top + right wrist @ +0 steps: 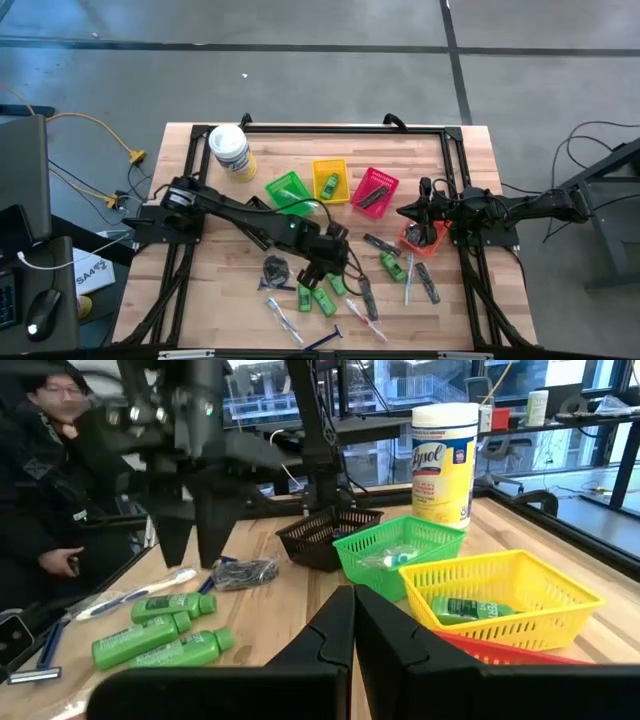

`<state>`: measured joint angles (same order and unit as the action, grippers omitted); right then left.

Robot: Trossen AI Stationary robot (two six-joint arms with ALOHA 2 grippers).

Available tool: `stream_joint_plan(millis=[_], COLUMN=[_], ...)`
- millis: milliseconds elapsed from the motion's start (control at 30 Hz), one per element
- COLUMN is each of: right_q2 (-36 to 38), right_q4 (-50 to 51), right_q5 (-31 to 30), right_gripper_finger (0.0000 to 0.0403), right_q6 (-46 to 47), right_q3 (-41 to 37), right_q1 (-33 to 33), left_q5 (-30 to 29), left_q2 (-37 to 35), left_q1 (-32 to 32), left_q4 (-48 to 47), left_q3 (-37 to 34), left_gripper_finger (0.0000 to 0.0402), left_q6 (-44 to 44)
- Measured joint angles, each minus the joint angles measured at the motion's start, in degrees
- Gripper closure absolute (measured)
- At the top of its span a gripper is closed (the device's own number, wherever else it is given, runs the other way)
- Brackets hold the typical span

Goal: Pick & Place Travel size toiletries
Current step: Put the green shampoo bottle into the yellow bin

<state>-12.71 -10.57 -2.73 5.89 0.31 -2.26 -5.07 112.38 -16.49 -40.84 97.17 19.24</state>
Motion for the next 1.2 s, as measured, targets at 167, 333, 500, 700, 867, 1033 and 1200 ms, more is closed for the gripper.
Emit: stream_joint_plan(millis=[167, 333, 500, 700, 867, 1033, 1200], right_q2=[0.00, 0.00, 0.00, 0.00, 0.00, 0.00, 0.02], right_q4=[-0.04, 0.26, 0.75, 1.09, 0.95, 0.96, 1.16], right_q5=[-0.10, 0.55, 1.66, 1.45, 1.12, 1.16, 1.32], right_gripper_finger=[0.0399, 0.0399, 0.0399, 0.0399, 0.0399, 0.0399, 0.0399], right_q6=[-0.07, -0.08, -0.08, -0.08, -0.10, -0.09, -0.10], right_q3=[0.00, 0.01, -0.01, -0.02, -0.01, 0.00, 0.00], right_q1=[0.00, 0.02, 0.00, 0.00, 0.01, 0.00, 0.02], left_q5=[5.30, 10.63, 11.85, 15.44, 18.48, 18.59, 18.08], left_q2=[2.93, 6.43, 8.86, 9.82, 10.95, 13.46, 14.36], left_q1=[0.02, 0.00, 0.37, 1.58, 2.77, 2.67, 2.59], left_q4=[2.26, 4.29, 4.72, 4.78, 5.85, 7.68, 9.97], left_q3=[-0.04, -0.12, -0.11, -0.15, -0.28, -0.28, -0.19], left_gripper_finger=[0.0130, 0.0129, 0.0129, 0.0129, 0.0129, 0.0129, 0.0131], left_q6=[1.51, 2.46, 3.55, 4.31, 4.31, 4.33, 4.52])
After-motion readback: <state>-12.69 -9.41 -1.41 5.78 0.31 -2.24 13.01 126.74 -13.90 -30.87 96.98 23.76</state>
